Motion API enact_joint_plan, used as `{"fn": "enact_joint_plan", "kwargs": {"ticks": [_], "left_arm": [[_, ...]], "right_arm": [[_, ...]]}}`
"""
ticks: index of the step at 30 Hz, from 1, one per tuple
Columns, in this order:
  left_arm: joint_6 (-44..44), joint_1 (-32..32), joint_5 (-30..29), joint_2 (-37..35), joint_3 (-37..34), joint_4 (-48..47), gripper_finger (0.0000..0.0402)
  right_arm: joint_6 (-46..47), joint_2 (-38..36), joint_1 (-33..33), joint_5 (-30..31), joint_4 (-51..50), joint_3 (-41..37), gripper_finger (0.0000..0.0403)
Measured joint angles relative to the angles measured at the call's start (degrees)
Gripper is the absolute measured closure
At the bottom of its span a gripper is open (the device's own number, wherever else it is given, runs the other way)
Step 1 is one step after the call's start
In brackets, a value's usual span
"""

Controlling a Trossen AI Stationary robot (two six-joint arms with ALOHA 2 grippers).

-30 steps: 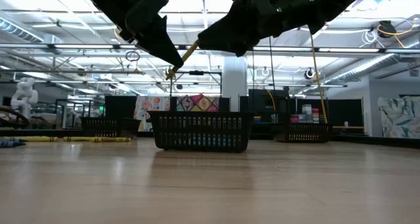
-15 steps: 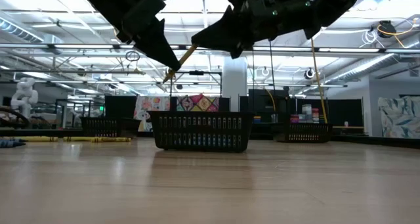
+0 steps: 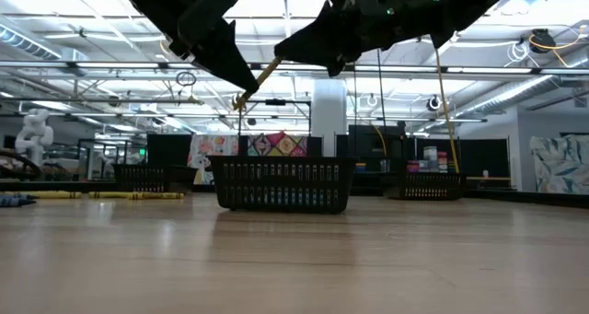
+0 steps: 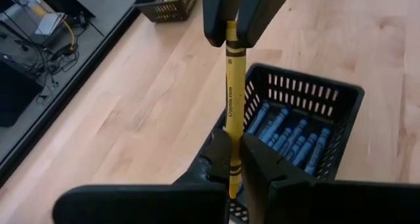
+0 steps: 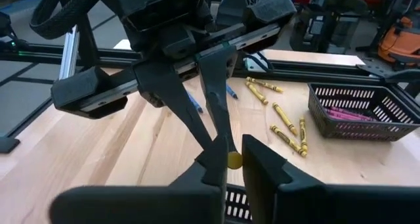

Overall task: Sort crayons
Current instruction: Put the yellow crayon into the top right black bin

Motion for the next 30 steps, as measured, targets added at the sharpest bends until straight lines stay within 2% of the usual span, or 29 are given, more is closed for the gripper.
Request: {"fn": "enact_joint_plan", "kwargs": {"ticks": [9, 14, 19, 30], "left_arm": [[0.0, 0.0, 0.8, 0.0, 0.0, -0.5, 0.0384], [0.0, 0.0, 1.0, 0.0, -0.1, -0.9, 0.0384], [0.0, 0.0, 0.9, 0.0, 0.0, -0.1, 0.0384], [0.0, 0.0, 0.9, 0.0, 0.0, -0.3, 0.0384]], "right_arm": [[2.8, -2.3, -1.2, -0.1, -5.8, 0.0, 0.0265], [3.5, -0.5, -0.9, -0.3, -3.7, 0.0, 0.0226], [4.4, 1.0, -0.9, -3.0, -1.2, 0.0, 0.0222], [5.9, 1.6, -1.0, -2.8, 1.6, 0.0, 0.0233]]}}
